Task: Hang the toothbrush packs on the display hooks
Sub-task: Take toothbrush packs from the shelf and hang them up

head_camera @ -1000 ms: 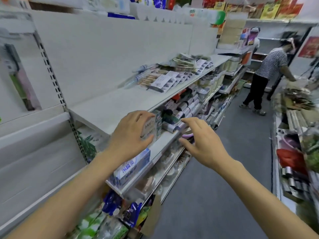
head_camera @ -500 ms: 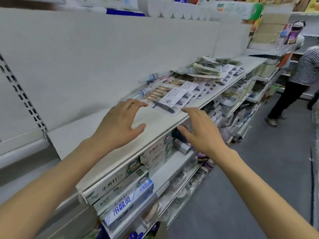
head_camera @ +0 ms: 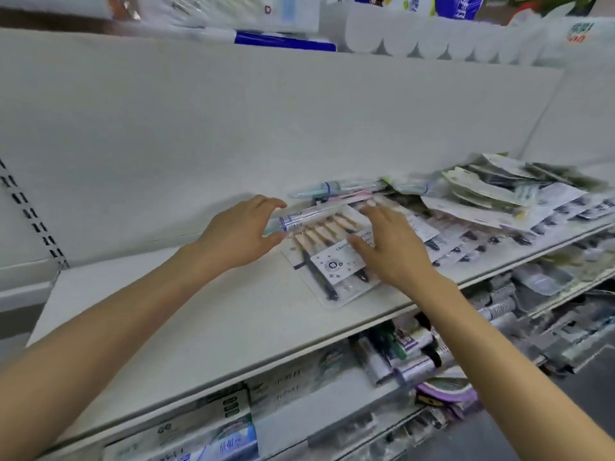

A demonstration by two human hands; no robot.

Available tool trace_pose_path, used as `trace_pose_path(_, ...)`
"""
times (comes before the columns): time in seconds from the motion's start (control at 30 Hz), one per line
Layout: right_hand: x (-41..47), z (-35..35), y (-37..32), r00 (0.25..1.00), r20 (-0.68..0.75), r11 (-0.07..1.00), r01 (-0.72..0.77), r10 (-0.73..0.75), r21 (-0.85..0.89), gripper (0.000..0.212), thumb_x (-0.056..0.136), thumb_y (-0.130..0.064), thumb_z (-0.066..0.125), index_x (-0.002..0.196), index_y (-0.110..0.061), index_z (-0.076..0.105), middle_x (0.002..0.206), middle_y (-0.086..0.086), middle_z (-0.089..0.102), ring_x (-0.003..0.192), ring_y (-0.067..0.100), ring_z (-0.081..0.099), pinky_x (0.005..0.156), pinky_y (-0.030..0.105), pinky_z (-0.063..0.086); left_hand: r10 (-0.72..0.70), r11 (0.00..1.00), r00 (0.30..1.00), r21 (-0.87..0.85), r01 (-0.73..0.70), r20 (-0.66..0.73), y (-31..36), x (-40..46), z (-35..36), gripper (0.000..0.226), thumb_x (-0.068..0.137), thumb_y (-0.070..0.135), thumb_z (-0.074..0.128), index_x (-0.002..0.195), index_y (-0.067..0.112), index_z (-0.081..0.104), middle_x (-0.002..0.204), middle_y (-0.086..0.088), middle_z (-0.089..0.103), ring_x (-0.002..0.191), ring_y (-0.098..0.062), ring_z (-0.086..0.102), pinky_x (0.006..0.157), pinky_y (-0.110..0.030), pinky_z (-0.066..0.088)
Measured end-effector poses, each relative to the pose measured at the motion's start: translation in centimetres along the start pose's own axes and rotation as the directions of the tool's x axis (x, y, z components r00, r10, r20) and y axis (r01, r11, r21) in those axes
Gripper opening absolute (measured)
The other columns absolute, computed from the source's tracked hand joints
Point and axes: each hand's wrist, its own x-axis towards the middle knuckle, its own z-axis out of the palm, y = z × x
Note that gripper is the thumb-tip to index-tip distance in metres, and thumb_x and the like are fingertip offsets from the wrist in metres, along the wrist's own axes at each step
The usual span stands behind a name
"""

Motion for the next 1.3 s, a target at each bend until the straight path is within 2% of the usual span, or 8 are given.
trace_pose_path(0.37, 4.5, 0.9, 3.4, 0.962, 0.266, 0.998, -0.055, 0.064, -0.042, 0.079, 0.093, -0.062, 0.051, 0.151, -0.010, 0.034, 0.149, 0.013, 0.048, 0.140, 0.033, 0.037, 0.111, 0.042, 0.031, -0.176, 0.972, 0.978, -0.180, 0.154, -0.114, 0.9, 0.6, 3.1, 0.030, 0.094, 0.044, 0.062, 0.123, 0.040, 0.055, 0.114, 0.009, 0.070, 0.098, -0.022, 0.064, 0.083, -0.041, 0.053)
trace_pose_path(0.53, 6.1, -0.1, 3.9, 0.939, 0.326, 0.962, -0.182, 0.109, 0.204, 0.086, 0.077, -0.056, 0.078, 0.140, -0.008, 0.045, 0.137, 0.011, 0.057, 0.125, 0.030, 0.053, 0.101, 0.042, 0.045, -0.304, 0.917, 0.937, -0.322, 0.238, -0.174, 0.0, -1.2, 0.7, 0.030, 0.088, 0.024, 0.070, 0.113, 0.035, 0.059, 0.114, 0.018, 0.065, 0.075, -0.015, 0.055, 0.074, -0.032, 0.044)
trace_pose_path(0.63, 6.0, -1.3, 3.9, 0.934, 0.352, 0.842, -0.234, 0.056, 0.486, 0.052, 0.072, -0.034, 0.089, 0.113, -0.010, 0.068, 0.106, 0.002, 0.073, 0.096, 0.022, 0.068, 0.076, 0.031, 0.049, -0.385, 0.848, 0.914, -0.439, 0.296, -0.126, -0.9, -2.9, -1.1, 0.041, 0.084, 0.008, 0.066, 0.114, 0.036, 0.060, 0.116, 0.018, 0.060, 0.072, -0.013, 0.055, 0.070, -0.030, 0.046)
trace_pose_path(0.73, 5.9, -1.8, 3.5, 0.927, 0.374, 0.741, -0.235, -0.024, 0.629, 0.039, 0.068, -0.022, 0.092, 0.101, -0.014, 0.074, 0.090, 0.001, 0.078, 0.086, 0.022, 0.075, 0.080, 0.034, 0.056, -0.456, 0.766, 0.878, -0.567, 0.303, -0.146, -1.5, -4.8, -2.6, 0.039, 0.084, 0.003, 0.067, 0.111, 0.030, 0.065, 0.113, 0.016, 0.065, 0.067, -0.012, 0.059, 0.062, -0.023, 0.047)
trace_pose_path(0.87, 4.9, -1.7, 1.8, 0.884, 0.454, 0.583, -0.310, -0.115, 0.751, 0.042, 0.069, -0.010, 0.089, 0.107, -0.009, 0.070, 0.091, 0.011, 0.078, 0.082, 0.028, 0.076, 0.082, 0.048, 0.061, -0.534, 0.694, 0.799, -0.683, 0.227, -0.276, -1.9, -7.6, -4.4, 0.035, 0.080, -0.002, 0.075, 0.108, 0.017, 0.069, 0.105, 0.004, 0.074, 0.068, -0.002, 0.065, 0.061, -0.013, 0.051)
trace_pose_path(1.03, 3.3, -2.2, -1.3, 0.912, 0.357, 0.385, -0.261, -0.202, 0.885, 0.061, 0.060, -0.010, 0.089, 0.116, -0.009, 0.063, 0.101, 0.012, 0.077, 0.087, 0.031, 0.076, 0.078, 0.044, 0.059, -0.641, 0.594, 0.641, -0.802, 0.065, -0.423, -1.9, -11.5, -6.4, 0.033, 0.079, 0.000, 0.078, 0.107, 0.014, 0.067, 0.093, 0.009, 0.077, 0.081, -0.008, 0.071, 0.071, -0.021, 0.057)
trace_pose_path(1.17, 2.4, -2.4, -4.6, 0.925, 0.255, 0.272, -0.178, -0.281, 0.946, 0.041, 0.072, 0.002, 0.081, 0.111, -0.005, 0.068, 0.100, 0.014, 0.076, 0.088, 0.033, 0.075, 0.077, 0.044, 0.061, -0.690, 0.583, 0.526, -0.812, -0.001, -0.497, -3.0, -15.2, -8.2, 0.021, 0.080, 0.015, 0.081, 0.100, 0.015, 0.072, 0.100, -0.010, 0.075, 0.088, -0.020, 0.068, 0.088, -0.038, 0.055)
trace_pose_path(1.3, 1.3, -1.6, -8.6, 0.916, 0.208, 0.218, -0.137, -0.342, 0.966, 0.037, 0.074, 0.005, 0.079, 0.108, -0.003, 0.068, 0.099, 0.015, 0.076, 0.088, 0.033, 0.075, 0.077, 0.043, 0.062, -0.731, 0.565, 0.453, -0.825, -0.019, -0.511, -4.2, -19.6, -9.6, 0.026, 0.087, 0.013, 0.075, 0.110, 0.004, 0.068, 0.100, -0.017, 0.068, 0.093, -0.025, 0.068, 0.085, -0.036, 0.059)
